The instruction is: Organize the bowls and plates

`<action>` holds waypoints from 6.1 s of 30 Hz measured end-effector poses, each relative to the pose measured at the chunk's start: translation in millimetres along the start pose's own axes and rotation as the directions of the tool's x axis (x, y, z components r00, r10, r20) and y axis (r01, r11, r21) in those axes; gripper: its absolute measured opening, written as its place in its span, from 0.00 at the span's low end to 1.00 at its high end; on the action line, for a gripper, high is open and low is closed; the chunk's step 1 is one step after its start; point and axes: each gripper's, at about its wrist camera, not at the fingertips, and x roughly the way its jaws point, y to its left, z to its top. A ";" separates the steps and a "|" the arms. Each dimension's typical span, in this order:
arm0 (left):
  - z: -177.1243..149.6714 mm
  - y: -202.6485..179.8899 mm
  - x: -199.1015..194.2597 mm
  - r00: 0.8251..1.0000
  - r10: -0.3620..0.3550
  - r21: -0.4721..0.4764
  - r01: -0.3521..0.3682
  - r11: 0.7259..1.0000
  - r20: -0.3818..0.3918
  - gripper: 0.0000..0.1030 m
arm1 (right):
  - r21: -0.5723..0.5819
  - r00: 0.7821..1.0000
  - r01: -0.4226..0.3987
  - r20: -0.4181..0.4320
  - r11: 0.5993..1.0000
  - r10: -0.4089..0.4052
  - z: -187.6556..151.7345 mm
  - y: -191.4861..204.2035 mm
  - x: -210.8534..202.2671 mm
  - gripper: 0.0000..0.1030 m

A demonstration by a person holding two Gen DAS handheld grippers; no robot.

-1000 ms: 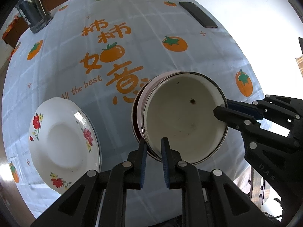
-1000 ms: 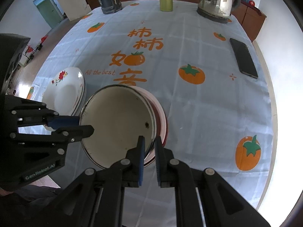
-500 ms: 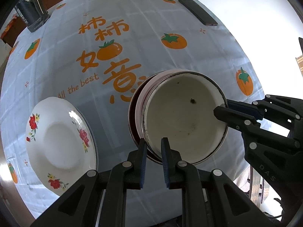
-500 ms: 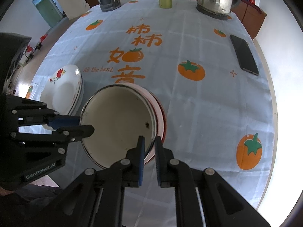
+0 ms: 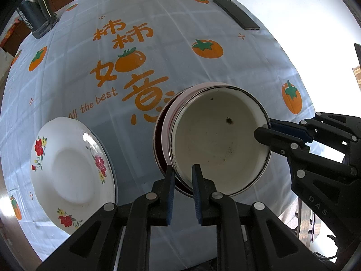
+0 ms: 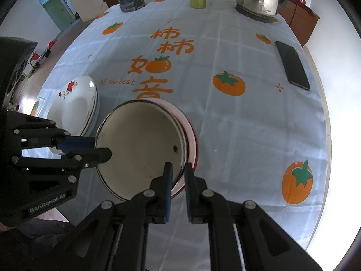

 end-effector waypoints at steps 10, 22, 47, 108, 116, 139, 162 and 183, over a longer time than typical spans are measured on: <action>-0.5 -4.3 2.4 1.000 0.023 0.007 -0.023 1.000 -0.011 0.36 | -0.004 1.000 -0.022 0.015 1.000 0.022 -0.7 4.8 -0.7 0.52; -4.7 4.4 -6.8 1.000 0.011 -0.045 -0.010 0.999 0.022 0.44 | 0.016 0.999 -0.017 0.035 1.000 0.016 -6.9 0.0 -6.8 0.56; -4.2 13.0 2.2 1.000 -0.016 -0.099 0.017 0.995 0.011 0.44 | 0.093 0.999 -0.030 0.047 0.995 0.025 -9.2 -12.7 3.9 0.50; -20.6 26.4 -39.3 0.998 -0.004 -0.102 0.010 0.995 0.058 0.35 | 0.045 0.999 -0.027 0.038 0.999 0.026 10.3 21.1 -9.6 0.22; -27.3 33.0 -45.0 0.998 0.005 -0.122 0.003 0.993 0.065 0.35 | 0.024 0.999 -0.027 0.038 0.999 0.026 10.6 30.2 -11.2 0.22; -46.7 58.9 -60.8 0.996 0.032 -0.196 -0.015 0.980 0.087 0.35 | -0.067 0.998 -0.037 0.044 0.997 0.040 19.9 66.4 -14.2 0.22; -66.0 91.2 -76.7 0.993 0.063 -0.259 -0.036 0.965 0.095 0.35 | -0.132 0.996 -0.066 0.043 0.989 0.073 33.4 105.0 -10.3 0.22; -81.0 128.7 -82.3 0.994 0.074 -0.309 -0.044 0.950 0.085 0.35 | -0.190 0.996 -0.081 0.021 0.979 0.086 47.7 144.2 0.4 0.22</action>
